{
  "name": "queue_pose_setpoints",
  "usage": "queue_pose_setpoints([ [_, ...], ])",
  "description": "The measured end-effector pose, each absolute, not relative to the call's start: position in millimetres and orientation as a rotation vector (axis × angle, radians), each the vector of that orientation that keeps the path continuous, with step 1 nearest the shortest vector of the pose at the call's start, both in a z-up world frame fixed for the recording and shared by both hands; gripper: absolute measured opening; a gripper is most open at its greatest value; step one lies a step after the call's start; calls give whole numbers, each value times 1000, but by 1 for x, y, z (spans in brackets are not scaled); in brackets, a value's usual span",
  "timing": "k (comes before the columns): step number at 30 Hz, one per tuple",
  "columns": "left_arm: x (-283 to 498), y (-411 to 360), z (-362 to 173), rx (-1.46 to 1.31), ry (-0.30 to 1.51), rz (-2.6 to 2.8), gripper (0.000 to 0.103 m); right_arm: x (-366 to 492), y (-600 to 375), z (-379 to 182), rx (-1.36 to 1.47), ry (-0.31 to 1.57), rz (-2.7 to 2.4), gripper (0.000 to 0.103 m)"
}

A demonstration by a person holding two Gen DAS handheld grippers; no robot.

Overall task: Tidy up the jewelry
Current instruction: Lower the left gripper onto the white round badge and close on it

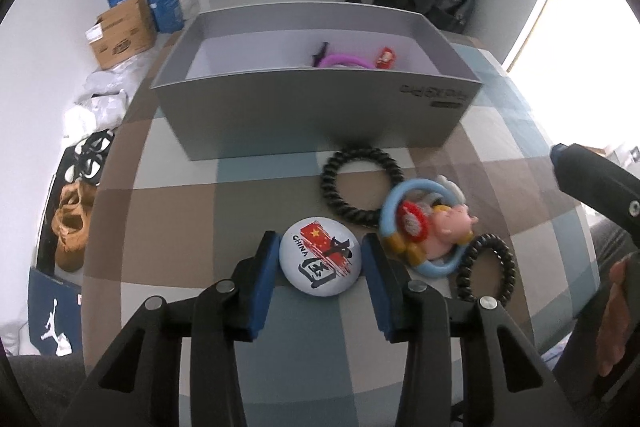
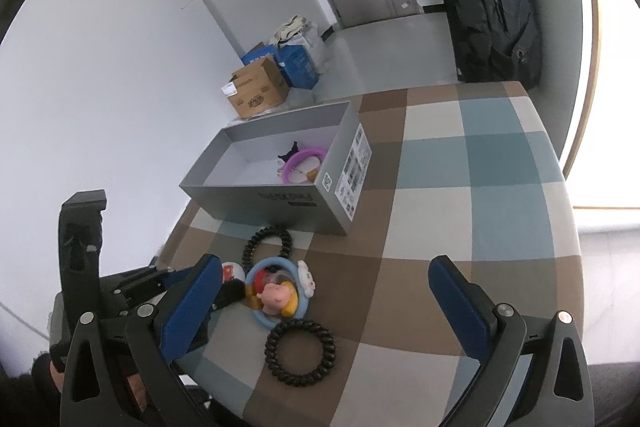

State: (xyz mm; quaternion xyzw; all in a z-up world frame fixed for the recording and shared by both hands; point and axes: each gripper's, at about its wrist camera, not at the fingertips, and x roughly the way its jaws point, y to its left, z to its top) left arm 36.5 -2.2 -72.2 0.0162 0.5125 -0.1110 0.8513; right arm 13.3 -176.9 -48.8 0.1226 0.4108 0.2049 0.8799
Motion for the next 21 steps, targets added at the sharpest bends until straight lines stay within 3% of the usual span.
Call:
queue_pose_setpoints([
  [2,37,1,-68,6,1065,-243,18,14,-176,-50,252,860,429,103],
  [3,38,5,-66,-12,1063,-243,16,14,-176,-50,250,862,430,103],
  [14,43,33,-70,-185,1128,-261,14,16,-169,-56,238,883,432,103],
  [16,41,29,-71,-173,1124,-266,20,17,-168,-56,235,882,435,103],
  [17,41,26,-71,-165,1130,-269,32,16,-167,-56,235,881,437,103],
  [19,41,19,-71,-140,1126,-282,45,16,-166,-56,234,882,440,103],
  [21,37,13,-71,-96,1120,-281,47,16,-165,-56,231,882,444,103],
])
